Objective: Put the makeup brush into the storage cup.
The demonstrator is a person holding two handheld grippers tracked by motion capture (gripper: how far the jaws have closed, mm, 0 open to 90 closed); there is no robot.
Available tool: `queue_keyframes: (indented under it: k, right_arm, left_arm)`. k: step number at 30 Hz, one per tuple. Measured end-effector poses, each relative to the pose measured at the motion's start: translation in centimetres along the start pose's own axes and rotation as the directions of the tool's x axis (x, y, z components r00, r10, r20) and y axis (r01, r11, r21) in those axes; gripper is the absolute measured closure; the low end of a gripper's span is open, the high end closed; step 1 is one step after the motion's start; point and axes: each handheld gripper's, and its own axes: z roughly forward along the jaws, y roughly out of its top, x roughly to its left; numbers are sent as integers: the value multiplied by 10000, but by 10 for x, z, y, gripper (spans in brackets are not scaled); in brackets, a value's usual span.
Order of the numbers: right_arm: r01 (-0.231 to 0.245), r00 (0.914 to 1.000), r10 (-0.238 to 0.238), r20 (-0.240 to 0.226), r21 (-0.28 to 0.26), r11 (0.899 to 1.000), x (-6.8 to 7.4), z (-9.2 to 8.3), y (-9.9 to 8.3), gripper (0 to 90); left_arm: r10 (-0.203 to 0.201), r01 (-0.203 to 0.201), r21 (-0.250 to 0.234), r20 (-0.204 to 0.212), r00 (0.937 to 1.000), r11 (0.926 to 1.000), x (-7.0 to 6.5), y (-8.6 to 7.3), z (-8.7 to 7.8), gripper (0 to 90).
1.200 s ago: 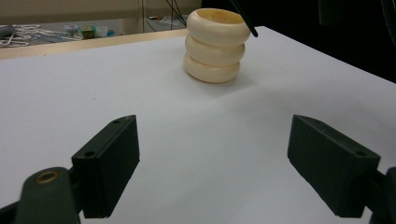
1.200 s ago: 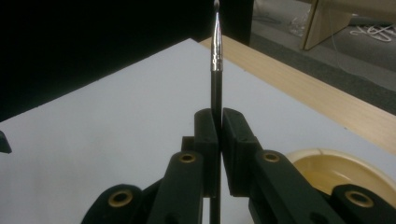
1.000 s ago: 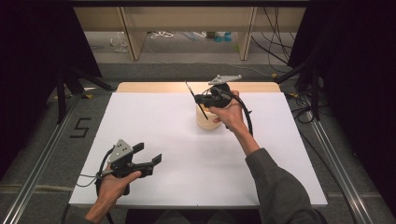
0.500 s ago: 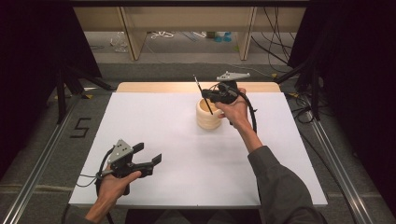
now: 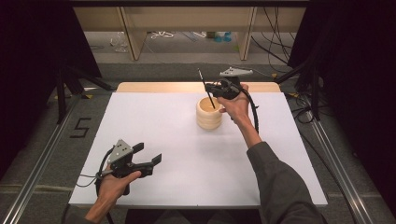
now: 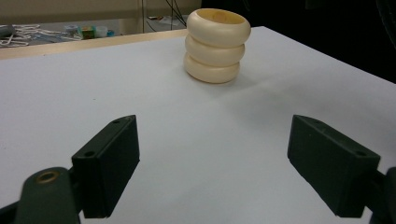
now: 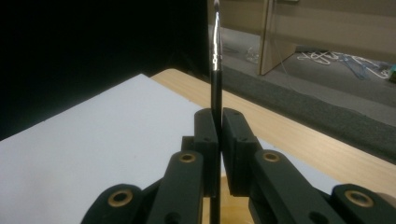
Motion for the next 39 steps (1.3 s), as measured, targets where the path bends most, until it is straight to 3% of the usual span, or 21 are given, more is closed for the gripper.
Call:
queue_keyframes:
  k: [3, 5, 7, 13, 17, 23, 24, 39]
  right_arm:
    - [-22, 9999, 22, 119, 53, 10000, -3, 1, -3, 855]
    - [101, 9997, -102, 231, 16, 9999, -7, 3, -5, 855]
    - [54, 9995, -53, 297, -51, 10000, -9, 3, -5, 855]
    - [18, 9994, -8, 355, -283, 9996, -10, 7, -7, 855]
    - [-84, 9996, 89, 265, -218, 9997, -8, 9, -6, 855]
    - [-191, 9993, 196, 321, -163, 9997, -10, 14, -10, 855]
    - [-40, 9992, 50, 402, -250, 9997, -11, 15, -11, 855]
    - [29, 9993, -27, 381, -40, 10000, -10, 22, -17, 855]
  left_arm:
    - [-180, 180, -16, 11, 9998, 9998, -1, 0, 0, 161]
    - [-9, 9, -19, -2, 10000, 10000, 0, 0, 0, 161]
    - [-213, 213, 4, -36, 9998, 9998, -1, 0, 0, 161]
    - [-35, 35, 13, 25, 10000, 10000, 0, 0, 0, 161]
    - [-279, 279, 2, -8, 9996, 9996, -1, -1, 0, 161]
    - [-129, 129, -3, -65, 9999, 9999, 0, 0, 0, 162]
    - [3, -3, -31, -56, 10000, 10000, 1, 0, 0, 161]
    - [-101, 101, -11, -62, 9999, 9999, 0, 0, 0, 161]
